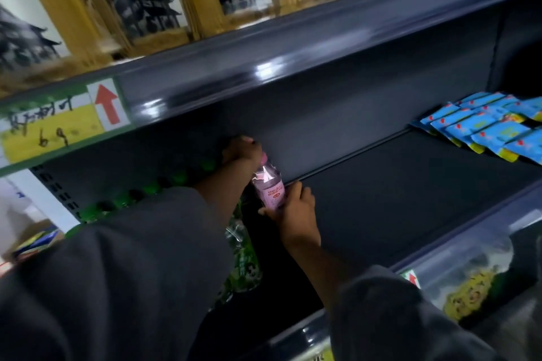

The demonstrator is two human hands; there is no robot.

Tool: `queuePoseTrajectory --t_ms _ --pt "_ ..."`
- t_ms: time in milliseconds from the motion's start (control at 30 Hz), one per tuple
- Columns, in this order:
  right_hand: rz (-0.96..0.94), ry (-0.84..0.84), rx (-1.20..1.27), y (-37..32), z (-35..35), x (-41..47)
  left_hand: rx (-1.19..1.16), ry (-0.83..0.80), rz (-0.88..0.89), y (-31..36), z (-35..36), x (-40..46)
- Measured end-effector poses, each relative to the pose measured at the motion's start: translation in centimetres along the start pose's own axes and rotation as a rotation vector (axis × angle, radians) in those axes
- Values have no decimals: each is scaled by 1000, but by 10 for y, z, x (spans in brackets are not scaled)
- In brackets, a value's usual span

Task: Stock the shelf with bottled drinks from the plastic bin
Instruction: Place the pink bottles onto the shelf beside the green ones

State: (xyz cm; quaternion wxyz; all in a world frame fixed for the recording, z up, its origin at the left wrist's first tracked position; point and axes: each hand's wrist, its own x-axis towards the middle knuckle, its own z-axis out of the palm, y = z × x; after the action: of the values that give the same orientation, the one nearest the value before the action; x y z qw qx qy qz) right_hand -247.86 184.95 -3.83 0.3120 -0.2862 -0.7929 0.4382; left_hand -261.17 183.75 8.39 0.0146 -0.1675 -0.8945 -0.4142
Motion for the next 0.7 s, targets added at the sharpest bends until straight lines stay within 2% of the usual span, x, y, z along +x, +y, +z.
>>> queuePoseTrajectory --t_ms 100,233,367,433,567,700 --pt "14 -2 -3 2 0 2 56 44 7 -1 5 -13" --pt "14 10 14 4 -1 3 -82 30 36 2 14 -12" --pt "-3 -5 16 6 -2 3 -87 35 43 1 21 -5" --pt "-31 -29 22 6 -2 2 -10 46 56 4 14 -7" --pt "-48 -138 -21 4 -2 -2 340 53 83 7 -4 -2" --pt "-142 -186 -70 3 -2 -5 509 60 46 6 -12 -1"
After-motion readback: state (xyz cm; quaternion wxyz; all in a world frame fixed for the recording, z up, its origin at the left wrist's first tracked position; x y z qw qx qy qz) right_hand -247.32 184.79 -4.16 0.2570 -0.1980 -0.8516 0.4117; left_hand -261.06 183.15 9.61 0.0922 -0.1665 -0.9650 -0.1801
